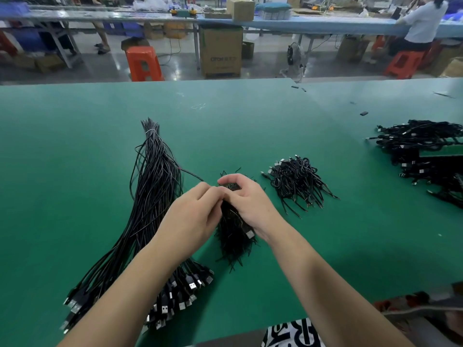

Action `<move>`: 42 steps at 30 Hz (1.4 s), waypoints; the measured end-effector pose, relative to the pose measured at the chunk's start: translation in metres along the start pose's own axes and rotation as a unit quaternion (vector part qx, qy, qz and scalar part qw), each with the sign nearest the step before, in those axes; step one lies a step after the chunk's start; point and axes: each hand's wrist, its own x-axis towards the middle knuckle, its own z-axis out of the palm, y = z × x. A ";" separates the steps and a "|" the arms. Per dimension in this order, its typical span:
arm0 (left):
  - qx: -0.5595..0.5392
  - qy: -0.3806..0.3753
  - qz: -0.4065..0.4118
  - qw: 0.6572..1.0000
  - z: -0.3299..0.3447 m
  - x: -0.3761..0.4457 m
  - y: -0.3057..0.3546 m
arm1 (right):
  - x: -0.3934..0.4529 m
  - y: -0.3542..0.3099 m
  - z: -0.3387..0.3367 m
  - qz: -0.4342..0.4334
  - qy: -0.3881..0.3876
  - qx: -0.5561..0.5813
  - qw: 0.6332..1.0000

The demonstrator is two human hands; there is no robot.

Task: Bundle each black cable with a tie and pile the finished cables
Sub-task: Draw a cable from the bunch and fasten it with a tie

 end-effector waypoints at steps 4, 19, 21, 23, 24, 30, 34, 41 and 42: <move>-0.095 0.046 -0.122 0.987 0.001 0.002 0.001 | -0.001 0.002 -0.008 -0.016 -0.045 0.069 0.996; -0.411 0.059 -0.364 0.834 0.003 0.011 -0.003 | -0.008 0.001 -0.005 -0.150 -0.017 -0.116 0.982; -0.415 0.053 -0.357 0.836 0.002 0.011 -0.002 | -0.005 0.002 -0.005 -0.174 0.014 -0.174 0.969; -0.336 0.042 -0.319 0.885 0.002 0.009 -0.003 | -0.004 0.002 -0.005 -0.177 0.039 -0.195 0.964; -0.263 0.037 -0.282 0.922 0.002 0.009 -0.002 | -0.003 0.001 -0.005 -0.171 0.042 -0.198 0.964; 0.015 0.019 -0.024 0.999 0.003 0.004 -0.007 | -0.006 0.003 -0.007 -0.059 -0.050 -0.115 0.990; 0.106 0.038 0.043 0.993 0.006 -0.001 -0.017 | -0.013 -0.003 -0.007 0.017 -0.114 0.072 0.991; 0.067 0.108 0.048 0.991 0.005 -0.009 -0.019 | -0.015 -0.007 -0.011 -0.013 -0.151 0.095 0.984; 0.049 0.112 0.038 0.992 0.005 -0.010 -0.017 | -0.015 -0.007 -0.012 -0.004 -0.158 0.117 0.981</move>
